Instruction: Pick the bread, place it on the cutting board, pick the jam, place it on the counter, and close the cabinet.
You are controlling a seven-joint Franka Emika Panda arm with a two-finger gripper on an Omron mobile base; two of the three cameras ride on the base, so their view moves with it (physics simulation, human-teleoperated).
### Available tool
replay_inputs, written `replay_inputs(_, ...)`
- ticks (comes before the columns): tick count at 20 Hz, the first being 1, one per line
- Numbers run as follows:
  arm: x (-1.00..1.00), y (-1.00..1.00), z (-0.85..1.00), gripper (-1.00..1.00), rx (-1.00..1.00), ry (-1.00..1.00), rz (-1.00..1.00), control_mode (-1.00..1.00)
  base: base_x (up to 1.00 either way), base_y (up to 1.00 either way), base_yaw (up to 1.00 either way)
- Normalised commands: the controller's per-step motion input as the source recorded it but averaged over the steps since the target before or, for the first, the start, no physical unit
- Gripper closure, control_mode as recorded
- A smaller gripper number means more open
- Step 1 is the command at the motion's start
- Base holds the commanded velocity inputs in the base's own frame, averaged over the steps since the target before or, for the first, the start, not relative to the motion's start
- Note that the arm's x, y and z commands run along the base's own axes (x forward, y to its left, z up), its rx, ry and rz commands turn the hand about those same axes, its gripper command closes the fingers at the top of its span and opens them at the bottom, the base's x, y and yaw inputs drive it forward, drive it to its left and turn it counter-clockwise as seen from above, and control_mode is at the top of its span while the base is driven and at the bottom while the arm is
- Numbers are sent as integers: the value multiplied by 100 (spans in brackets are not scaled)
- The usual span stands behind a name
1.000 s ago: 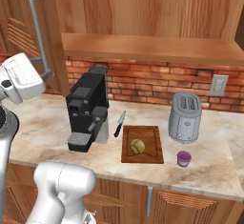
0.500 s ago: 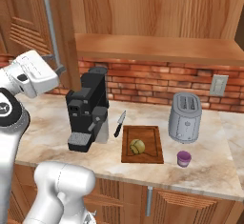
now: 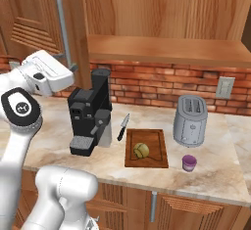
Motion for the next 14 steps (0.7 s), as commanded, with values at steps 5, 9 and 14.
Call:
replay_inputs(5, 35, -16, 0, -100, 0, 2, 5, -100, 0, 0, 0)
replay_inputs(9, 33, -16, 0, -100, 0, 3, 4, -100, 0, 0, 0)
replay_inputs(14, 32, -15, 0, -100, 0, 3, 4, -100, 0, 0, 0)
